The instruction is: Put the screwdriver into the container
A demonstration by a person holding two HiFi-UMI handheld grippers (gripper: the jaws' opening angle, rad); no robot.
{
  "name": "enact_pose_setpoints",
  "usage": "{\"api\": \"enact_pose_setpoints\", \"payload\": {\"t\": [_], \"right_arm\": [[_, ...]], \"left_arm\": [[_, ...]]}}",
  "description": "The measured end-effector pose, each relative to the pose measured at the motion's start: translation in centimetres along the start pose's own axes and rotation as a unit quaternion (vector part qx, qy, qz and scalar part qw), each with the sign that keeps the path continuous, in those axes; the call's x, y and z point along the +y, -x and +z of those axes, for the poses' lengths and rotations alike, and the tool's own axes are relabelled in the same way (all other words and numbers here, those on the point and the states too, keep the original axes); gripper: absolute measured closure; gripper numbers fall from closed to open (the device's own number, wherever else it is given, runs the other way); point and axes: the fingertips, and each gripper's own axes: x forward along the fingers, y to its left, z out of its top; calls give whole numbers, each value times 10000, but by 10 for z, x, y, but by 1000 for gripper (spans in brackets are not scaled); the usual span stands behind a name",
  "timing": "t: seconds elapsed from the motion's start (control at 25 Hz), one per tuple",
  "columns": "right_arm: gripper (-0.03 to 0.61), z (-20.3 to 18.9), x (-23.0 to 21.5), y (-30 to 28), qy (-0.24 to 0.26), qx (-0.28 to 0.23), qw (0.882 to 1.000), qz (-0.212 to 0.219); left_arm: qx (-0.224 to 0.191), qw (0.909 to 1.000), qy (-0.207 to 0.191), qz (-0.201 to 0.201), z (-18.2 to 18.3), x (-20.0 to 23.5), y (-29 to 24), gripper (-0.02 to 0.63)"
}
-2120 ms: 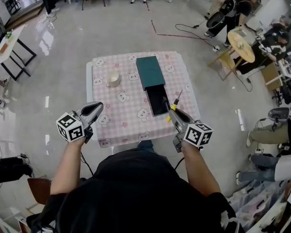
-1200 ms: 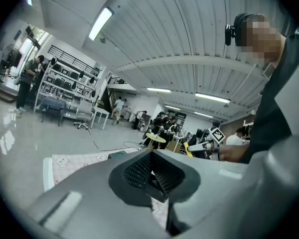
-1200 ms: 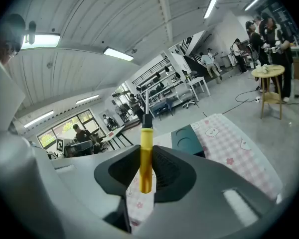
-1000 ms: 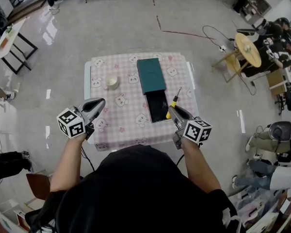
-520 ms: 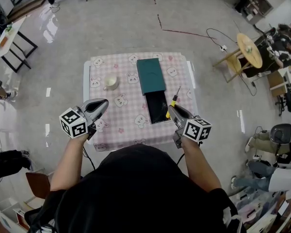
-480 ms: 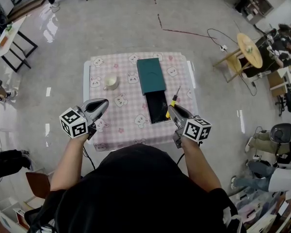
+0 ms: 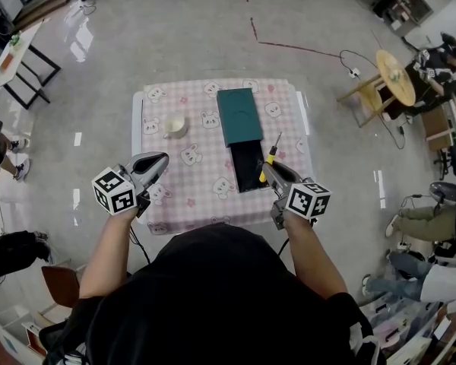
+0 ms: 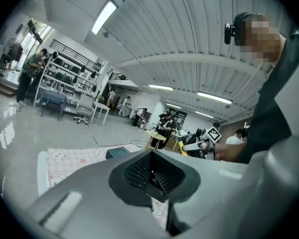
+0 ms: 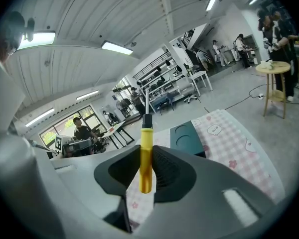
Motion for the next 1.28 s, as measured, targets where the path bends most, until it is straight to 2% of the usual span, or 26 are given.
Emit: {"api": "enact_pose_setpoints", "payload": {"t": [0.72,1.28], "right_arm": [[472,-28,-47,-29,-91,392,9986,-349],[472,-44,-67,-35,-126,657,9966,-484]], "left_arm": [[56,10000,44,64,-3,15,-2,614],[95,9999,90,91,-4,12,-4,614]]}}
